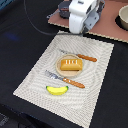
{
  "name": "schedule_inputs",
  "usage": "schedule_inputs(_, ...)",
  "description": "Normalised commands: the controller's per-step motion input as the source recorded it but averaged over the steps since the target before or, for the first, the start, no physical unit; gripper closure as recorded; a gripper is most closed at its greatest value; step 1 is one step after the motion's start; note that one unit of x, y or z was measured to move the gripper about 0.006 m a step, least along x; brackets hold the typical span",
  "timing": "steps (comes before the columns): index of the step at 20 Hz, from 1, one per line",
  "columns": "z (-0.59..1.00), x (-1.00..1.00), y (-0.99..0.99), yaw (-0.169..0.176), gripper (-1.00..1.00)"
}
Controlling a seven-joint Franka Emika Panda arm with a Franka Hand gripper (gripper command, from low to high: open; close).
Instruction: Interact with the objects in diverse but meaningful ways.
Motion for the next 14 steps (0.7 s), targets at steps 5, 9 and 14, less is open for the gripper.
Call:
schedule_inputs(5,0.35,-0.73,0.45,0.001,1.0)
schedule_inputs(9,0.02,-0.98,0.54,0.002,1.0)
schedule_inputs(14,-0.03,-0.94,0.52,0.0,1.0)
